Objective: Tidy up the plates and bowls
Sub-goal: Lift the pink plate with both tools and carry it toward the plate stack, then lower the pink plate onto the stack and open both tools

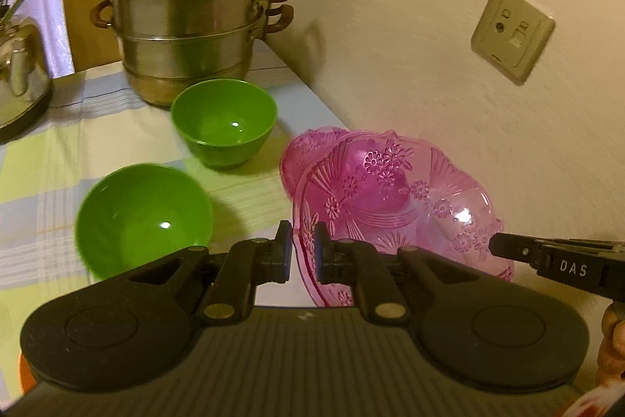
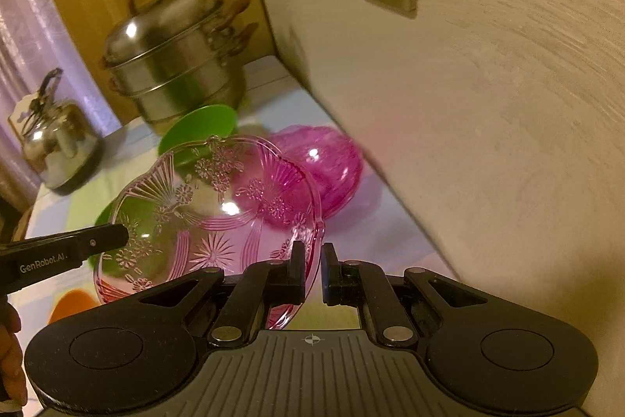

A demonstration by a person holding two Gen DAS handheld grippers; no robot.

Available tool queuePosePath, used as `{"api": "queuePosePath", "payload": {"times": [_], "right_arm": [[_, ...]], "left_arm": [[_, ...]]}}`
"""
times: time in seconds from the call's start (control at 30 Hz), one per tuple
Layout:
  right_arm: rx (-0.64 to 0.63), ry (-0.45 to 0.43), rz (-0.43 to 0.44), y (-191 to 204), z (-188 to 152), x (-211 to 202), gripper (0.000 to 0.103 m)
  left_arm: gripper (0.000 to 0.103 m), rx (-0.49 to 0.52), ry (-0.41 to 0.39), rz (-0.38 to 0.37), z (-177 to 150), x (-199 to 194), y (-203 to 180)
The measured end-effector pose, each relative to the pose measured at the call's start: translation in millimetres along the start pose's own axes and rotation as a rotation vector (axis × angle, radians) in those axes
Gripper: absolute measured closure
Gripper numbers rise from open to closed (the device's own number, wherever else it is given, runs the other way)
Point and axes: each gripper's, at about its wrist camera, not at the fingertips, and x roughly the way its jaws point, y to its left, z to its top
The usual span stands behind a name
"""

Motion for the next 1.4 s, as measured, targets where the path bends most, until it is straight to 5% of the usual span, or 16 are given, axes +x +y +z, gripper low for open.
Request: {"api": "queuePosePath", "payload": {"times": [0.8, 1.4], "right_arm": [[-0.085, 0.005, -0.067, -35.4, 58.3, 133.3, 0.095], [-0.124, 0.044, -0.097, -38.2, 66.7, 186.8, 0.095]], "left_arm": [[0.093, 0.030, 0.075, 0.048, 44.0, 155.3, 7.1], [0.092, 0.074, 0.106, 0.079, 39.4, 192.3, 9.5]]}}
